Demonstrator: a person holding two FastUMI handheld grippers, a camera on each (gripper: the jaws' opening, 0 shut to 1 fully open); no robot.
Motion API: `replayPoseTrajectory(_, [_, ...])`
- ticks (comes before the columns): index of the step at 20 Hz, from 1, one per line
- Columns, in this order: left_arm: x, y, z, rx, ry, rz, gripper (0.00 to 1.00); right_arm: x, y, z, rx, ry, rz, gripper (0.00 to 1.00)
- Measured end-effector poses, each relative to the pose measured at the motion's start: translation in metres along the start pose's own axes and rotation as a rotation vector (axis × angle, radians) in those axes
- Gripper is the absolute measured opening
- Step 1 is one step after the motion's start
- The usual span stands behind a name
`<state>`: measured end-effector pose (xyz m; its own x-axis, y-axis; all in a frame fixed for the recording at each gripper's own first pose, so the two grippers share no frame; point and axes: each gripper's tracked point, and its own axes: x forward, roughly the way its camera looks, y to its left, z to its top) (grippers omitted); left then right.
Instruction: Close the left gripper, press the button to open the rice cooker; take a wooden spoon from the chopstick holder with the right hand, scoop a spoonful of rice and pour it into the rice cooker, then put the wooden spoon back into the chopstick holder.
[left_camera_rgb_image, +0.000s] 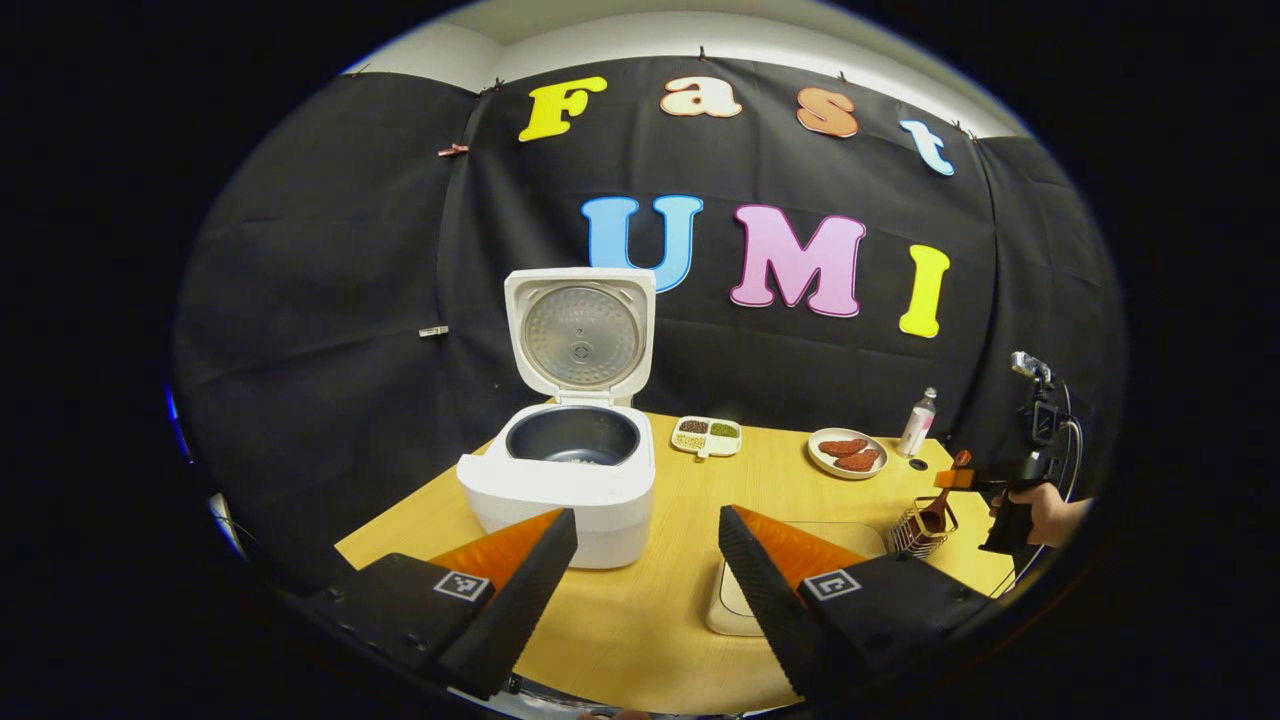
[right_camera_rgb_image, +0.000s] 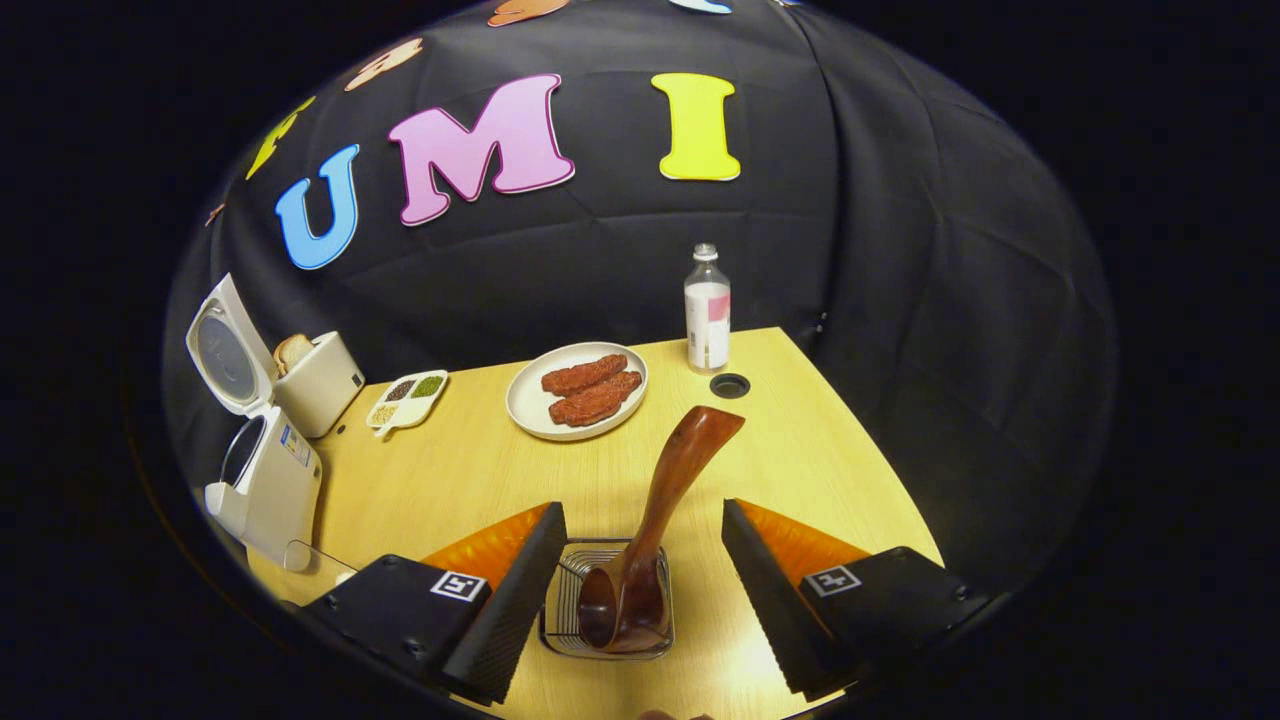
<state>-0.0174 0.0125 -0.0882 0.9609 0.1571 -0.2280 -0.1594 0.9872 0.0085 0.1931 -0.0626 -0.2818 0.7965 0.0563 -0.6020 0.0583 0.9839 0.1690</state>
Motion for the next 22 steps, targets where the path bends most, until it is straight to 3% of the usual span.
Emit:
replayPoseTrajectory(6, [-0.002,-0.017,-0.013,0.020,0.014,-0.005,0.98,0.040,-0.009,0.003,0.024,0.031,0.022,0.99])
replayPoseTrajectory(8, [-0.004,-0.024,-0.017,0.030,0.020,-0.011,0.98,0.049,-0.007,0.000,0.044,0.063,0.039,0.94])
replayPoseTrajectory(11, [-0.006,-0.034,-0.030,0.026,0.051,-0.021,0.98,0.050,0.006,-0.014,0.168,0.170,0.079,0.74])
replayPoseTrajectory(12, [-0.008,-0.038,-0.031,0.016,0.057,-0.030,0.98,0.050,0.010,-0.017,0.221,0.198,0.088,0.74])
replayPoseTrajectory(13, [-0.010,-0.046,-0.031,0.007,0.057,-0.048,0.98,0.050,0.009,-0.013,0.256,0.195,0.079,0.62])
replayPoseTrajectory(14, [-0.011,-0.052,-0.030,0.005,0.054,-0.061,0.98,0.051,0.007,-0.008,0.273,0.181,0.070,0.59])
replayPoseTrajectory(15, [-0.011,-0.055,-0.031,0.011,0.050,-0.068,0.98,0.050,0.005,-0.003,0.285,0.166,0.062,0.41])
replayPoseTrajectory(16, [-0.012,-0.059,-0.031,0.022,0.048,-0.077,0.98,0.049,0.005,0.001,0.305,0.160,0.063,0.44])
replayPoseTrajectory(17, [-0.013,-0.061,-0.033,0.029,0.049,-0.083,0.98,0.042,0.004,0.003,0.336,0.178,0.059,0.29])
replayPoseTrajectory(18, [-0.015,-0.064,-0.034,0.028,0.053,-0.094,0.98,0.053,0.006,-0.005,0.356,0.196,0.057,0.24])
replayPoseTrajectory(22, [-0.020,-0.064,-0.038,0.002,0.061,-0.131,0.98,0.031,-0.001,0.010,0.340,0.160,0.051,0.13])
